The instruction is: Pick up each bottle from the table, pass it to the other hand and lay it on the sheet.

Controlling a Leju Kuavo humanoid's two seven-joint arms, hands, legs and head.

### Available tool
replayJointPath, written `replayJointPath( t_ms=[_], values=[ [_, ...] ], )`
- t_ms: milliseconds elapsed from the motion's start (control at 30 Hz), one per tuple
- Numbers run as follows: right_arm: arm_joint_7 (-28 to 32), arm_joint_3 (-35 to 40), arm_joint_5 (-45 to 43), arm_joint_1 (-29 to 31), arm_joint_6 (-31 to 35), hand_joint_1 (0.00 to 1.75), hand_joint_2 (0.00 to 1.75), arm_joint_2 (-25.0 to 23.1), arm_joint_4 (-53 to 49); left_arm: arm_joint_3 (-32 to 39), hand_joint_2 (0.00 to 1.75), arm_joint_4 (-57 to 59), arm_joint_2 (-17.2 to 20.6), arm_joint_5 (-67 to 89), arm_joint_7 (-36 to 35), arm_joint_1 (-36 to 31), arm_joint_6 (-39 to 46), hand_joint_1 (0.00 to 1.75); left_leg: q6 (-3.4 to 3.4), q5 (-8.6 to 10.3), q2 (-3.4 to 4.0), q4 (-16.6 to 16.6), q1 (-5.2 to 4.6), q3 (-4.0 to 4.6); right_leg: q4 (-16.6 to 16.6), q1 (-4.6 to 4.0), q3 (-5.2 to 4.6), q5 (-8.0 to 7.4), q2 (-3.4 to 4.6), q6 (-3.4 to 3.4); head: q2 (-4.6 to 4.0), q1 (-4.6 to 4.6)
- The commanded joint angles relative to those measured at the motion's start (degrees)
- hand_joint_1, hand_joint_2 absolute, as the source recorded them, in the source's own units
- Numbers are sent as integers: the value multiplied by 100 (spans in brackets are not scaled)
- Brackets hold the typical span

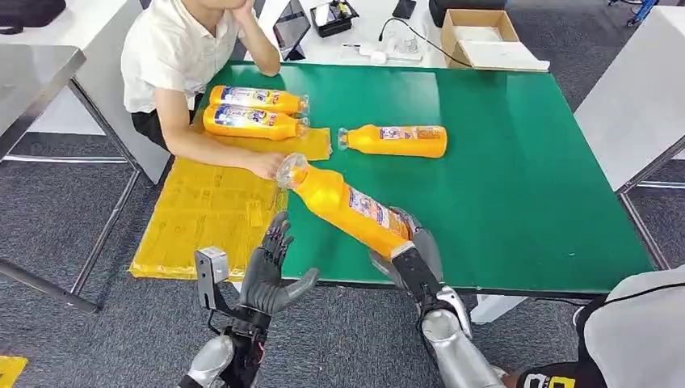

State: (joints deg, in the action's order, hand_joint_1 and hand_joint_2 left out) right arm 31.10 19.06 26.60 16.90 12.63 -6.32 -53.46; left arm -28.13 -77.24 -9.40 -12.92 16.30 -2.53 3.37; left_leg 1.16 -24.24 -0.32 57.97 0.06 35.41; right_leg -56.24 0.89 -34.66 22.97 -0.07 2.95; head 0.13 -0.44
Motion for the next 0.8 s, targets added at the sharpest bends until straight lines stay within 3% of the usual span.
replayJointPath(
  t_ms=[33, 267, 433, 533, 733, 800],
  values=[
    [130, 1158, 695, 613, -42, 171, 175, -57, 933, -298, 175, 274, 117, -499, 9, -524, -655, 0, -7, -7, 17, -2, 4, -18, 2, -6, 13, 1, 14, -11, 0, 0],
    [163, 1408, 885, 638, 98, 173, 175, -161, 1029, -235, 175, 361, 43, -626, -8, -646, -677, 0, -11, -16, 5, -5, 7, -46, 6, -9, 44, 16, 0, -18, 0, 2],
    [393, 1745, 825, 590, 246, 173, 175, -339, 1118, -262, 175, 419, -44, -1426, -271, -872, -1066, 0, -8, -9, 2, 1, 5, -20, -3, -6, 19, 10, -1, -13, 0, 2],
    [446, 1877, 745, 569, 158, 161, 175, -447, 1263, -227, 175, 435, -97, -1433, -221, -969, -891, 0, -8, -6, 7, -3, 4, -18, 1, -5, 14, 7, 3, -12, 0, 0],
    [492, 1972, 633, 568, 83, 159, 175, -503, 1358, -210, 175, 393, -110, -1312, -44, -1027, -680, 0, -7, -7, -2, -1, 6, -17, 1, -7, 16, 10, -7, -11, 0, 0],
    [500, 2013, 532, 599, 42, 166, 175, -550, 1402, -170, 175, 494, -192, -1450, -89, -1091, -646, 3, -8, -8, -4, -1, 6, -19, 1, -7, 18, 12, -9, -12, 0, 2]
  ],
)
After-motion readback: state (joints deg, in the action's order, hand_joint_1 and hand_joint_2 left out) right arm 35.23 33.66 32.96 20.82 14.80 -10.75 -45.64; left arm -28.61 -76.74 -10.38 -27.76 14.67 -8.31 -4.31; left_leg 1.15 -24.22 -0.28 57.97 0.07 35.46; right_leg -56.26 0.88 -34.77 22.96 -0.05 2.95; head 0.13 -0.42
